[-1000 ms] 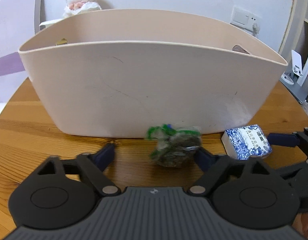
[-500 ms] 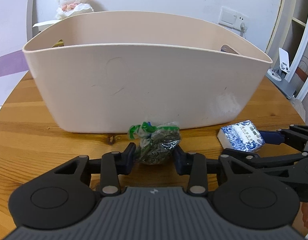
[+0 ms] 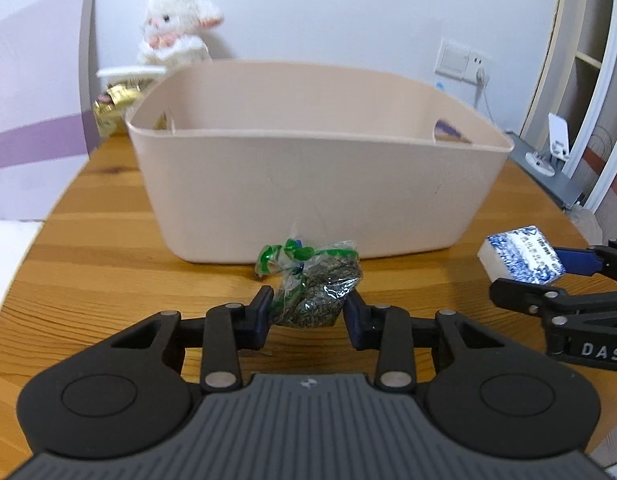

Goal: Organize objects
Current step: 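Carry the bag and box over the basket and open both grippers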

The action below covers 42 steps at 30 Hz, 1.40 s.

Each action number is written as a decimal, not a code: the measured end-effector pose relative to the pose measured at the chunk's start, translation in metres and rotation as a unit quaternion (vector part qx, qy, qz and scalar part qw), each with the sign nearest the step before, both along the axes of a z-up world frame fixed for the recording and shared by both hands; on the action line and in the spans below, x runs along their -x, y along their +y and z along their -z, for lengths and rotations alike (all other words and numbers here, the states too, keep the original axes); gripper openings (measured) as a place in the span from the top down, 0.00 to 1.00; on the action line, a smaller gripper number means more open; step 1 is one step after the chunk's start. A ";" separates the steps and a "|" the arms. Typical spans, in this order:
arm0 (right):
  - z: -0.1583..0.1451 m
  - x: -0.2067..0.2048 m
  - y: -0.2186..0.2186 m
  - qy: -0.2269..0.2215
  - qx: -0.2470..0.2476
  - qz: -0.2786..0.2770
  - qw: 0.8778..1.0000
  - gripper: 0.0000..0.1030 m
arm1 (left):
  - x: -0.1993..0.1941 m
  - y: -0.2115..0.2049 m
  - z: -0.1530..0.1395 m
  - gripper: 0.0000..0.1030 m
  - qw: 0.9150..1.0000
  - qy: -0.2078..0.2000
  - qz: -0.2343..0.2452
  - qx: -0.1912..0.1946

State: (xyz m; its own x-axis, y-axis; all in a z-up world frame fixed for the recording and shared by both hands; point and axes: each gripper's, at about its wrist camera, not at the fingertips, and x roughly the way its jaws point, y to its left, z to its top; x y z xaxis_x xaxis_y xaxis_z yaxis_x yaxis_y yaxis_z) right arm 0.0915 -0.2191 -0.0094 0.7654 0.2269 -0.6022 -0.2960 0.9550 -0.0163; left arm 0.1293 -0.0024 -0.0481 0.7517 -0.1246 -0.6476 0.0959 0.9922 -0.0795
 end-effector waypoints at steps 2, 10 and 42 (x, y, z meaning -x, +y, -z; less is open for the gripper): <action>-0.011 0.008 -0.001 -0.014 0.000 0.000 1.000 0.39 | 0.010 0.004 -0.009 0.62 1.000 -0.012 -0.001 -0.001; -0.052 0.021 0.001 -0.071 -0.006 -0.008 0.997 0.39 | 0.035 0.015 -0.050 0.62 0.998 -0.059 -0.002 -0.007; -0.049 -0.137 0.052 -0.036 0.035 -0.018 0.999 0.39 | -0.126 0.006 -0.071 0.62 0.996 -0.020 0.000 -0.091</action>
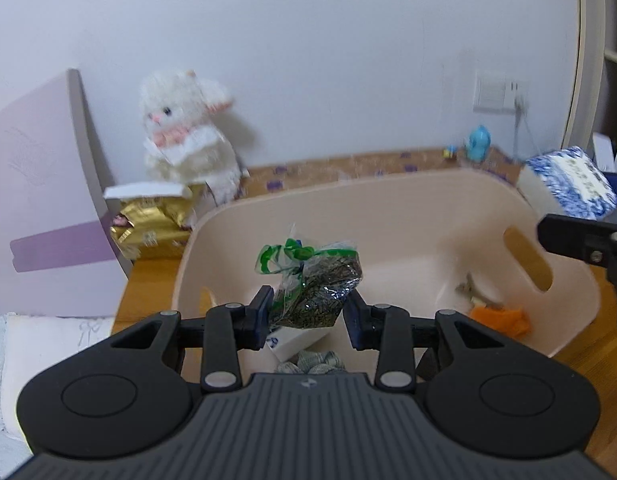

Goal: Organize objects

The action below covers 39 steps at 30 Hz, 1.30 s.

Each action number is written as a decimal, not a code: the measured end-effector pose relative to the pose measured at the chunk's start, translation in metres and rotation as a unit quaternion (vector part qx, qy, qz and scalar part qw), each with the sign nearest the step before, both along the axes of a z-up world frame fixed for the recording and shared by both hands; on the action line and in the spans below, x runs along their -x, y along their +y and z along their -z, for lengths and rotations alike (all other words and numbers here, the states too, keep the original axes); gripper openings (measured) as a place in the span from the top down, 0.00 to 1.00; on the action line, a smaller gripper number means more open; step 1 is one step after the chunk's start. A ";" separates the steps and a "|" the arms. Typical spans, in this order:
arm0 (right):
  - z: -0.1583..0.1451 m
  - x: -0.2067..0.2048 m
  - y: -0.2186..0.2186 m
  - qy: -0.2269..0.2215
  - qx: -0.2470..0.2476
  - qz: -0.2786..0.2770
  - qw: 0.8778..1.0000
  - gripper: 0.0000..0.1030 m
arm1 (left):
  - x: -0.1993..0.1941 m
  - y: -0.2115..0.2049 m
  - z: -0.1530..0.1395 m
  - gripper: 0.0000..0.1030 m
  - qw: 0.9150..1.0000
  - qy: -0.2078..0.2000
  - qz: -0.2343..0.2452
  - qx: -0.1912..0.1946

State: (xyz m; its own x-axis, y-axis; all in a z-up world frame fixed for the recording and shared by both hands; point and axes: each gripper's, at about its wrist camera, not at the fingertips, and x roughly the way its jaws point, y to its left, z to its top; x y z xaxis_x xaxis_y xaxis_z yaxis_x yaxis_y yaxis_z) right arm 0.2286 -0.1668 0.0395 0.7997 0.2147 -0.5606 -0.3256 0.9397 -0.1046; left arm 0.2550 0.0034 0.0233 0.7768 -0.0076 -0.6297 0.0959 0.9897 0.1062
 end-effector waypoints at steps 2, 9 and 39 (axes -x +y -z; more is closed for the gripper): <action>0.009 -0.007 0.002 0.015 0.008 -0.001 1.000 0.39 | -0.008 -0.003 0.008 0.61 1.000 0.019 0.003 -0.005; 0.032 -0.016 0.008 0.053 0.025 -0.002 0.998 0.38 | -0.021 -0.009 0.029 0.61 0.997 0.067 0.006 -0.024; -0.041 0.087 -0.025 -0.039 -0.043 0.030 0.998 0.03 | 0.060 0.010 -0.032 0.18 0.999 -0.024 -0.032 0.010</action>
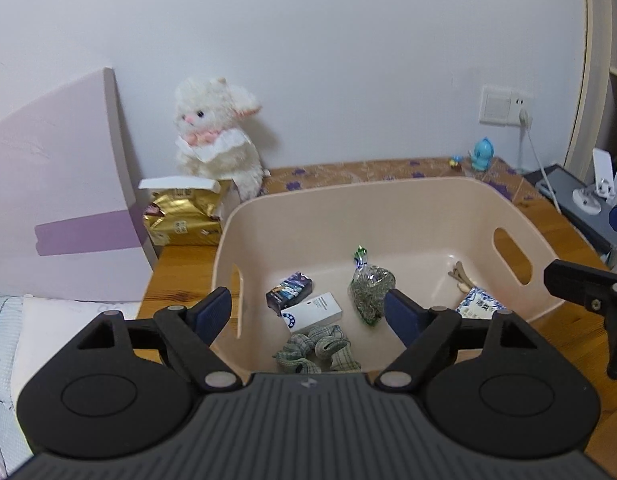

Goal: Organize objects

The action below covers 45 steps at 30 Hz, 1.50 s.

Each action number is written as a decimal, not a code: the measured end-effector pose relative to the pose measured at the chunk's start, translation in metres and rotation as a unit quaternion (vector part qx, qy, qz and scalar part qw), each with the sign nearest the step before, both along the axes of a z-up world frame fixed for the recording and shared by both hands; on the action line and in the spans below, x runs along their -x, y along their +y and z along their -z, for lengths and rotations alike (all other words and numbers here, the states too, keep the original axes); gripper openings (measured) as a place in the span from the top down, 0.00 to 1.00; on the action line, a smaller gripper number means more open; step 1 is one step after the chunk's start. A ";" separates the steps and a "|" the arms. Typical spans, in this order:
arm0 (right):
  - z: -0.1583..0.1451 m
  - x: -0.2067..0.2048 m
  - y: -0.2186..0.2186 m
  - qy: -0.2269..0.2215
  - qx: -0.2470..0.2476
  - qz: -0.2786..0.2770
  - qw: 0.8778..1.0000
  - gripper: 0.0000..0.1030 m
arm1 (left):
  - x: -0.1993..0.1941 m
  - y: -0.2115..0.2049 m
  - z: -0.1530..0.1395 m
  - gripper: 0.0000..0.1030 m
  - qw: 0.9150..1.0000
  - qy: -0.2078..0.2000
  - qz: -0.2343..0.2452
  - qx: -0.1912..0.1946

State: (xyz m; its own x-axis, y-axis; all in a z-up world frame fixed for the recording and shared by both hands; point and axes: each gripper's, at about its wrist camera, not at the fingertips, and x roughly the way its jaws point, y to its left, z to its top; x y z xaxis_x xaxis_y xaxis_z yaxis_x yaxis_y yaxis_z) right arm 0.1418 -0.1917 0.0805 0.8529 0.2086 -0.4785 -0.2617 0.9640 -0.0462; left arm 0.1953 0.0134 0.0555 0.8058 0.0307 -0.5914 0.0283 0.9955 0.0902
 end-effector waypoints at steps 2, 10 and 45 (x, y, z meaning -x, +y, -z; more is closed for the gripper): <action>-0.005 0.011 -0.004 -0.004 -0.007 0.000 1.000 0.02 | 0.010 0.001 -0.004 0.17 1.000 -0.007 -0.001 -0.002; -0.018 0.053 -0.017 -0.021 -0.029 0.002 0.999 0.00 | 0.056 0.007 -0.022 0.15 0.999 -0.035 -0.006 0.007; -0.006 0.196 -0.056 -0.015 -0.069 0.024 0.997 0.00 | 0.226 -0.015 -0.020 0.14 0.998 -0.060 -0.005 -0.002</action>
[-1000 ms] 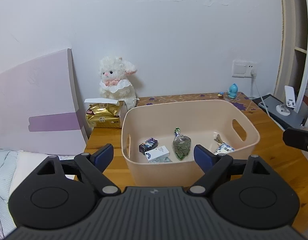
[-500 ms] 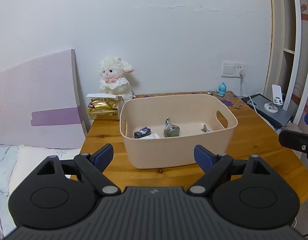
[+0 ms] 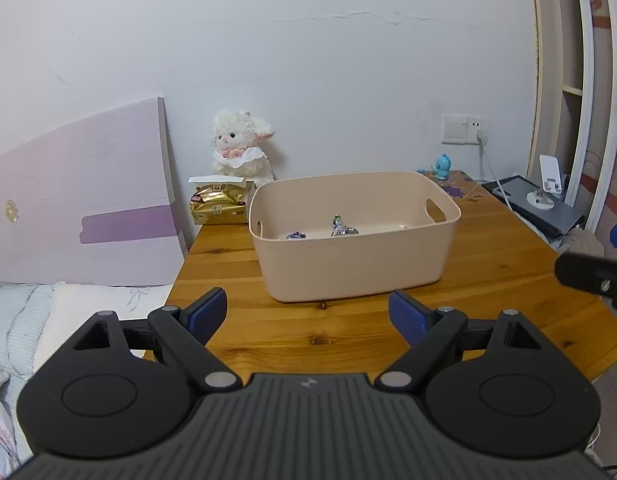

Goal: Organize objects

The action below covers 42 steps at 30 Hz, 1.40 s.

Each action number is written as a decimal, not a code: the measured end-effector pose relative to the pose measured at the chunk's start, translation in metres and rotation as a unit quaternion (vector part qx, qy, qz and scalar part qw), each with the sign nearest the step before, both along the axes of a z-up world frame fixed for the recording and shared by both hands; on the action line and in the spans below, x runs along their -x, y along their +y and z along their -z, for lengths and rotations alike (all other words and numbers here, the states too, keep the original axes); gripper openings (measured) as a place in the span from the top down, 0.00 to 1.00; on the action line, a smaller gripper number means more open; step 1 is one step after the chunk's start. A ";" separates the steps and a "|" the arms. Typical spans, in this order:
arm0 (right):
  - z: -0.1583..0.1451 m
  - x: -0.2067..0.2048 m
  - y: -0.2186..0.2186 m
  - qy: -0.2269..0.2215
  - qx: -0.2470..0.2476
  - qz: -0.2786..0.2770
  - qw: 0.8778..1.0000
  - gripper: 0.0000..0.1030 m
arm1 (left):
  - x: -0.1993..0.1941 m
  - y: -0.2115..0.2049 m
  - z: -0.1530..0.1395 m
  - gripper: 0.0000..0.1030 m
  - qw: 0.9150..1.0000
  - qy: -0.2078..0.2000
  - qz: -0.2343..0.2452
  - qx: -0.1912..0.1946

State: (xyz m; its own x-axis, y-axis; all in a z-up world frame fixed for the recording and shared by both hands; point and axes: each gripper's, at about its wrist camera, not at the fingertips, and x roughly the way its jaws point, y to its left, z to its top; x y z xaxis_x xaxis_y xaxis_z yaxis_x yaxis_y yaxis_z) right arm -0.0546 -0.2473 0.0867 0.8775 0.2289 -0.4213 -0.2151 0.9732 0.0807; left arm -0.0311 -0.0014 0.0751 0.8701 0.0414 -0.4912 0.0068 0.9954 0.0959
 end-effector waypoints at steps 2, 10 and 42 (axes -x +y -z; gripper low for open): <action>0.000 0.004 -0.002 0.001 0.001 0.000 1.000 0.00 | 0.006 -0.001 0.003 0.14 1.000 0.001 -0.001 0.002; 0.001 0.022 -0.006 0.002 0.010 0.004 1.000 0.00 | 0.030 -0.004 0.008 0.14 1.000 0.001 0.006 0.004; 0.020 0.009 -0.011 0.049 0.012 0.013 0.999 0.00 | 0.027 0.008 0.013 0.13 1.000 0.015 -0.006 0.010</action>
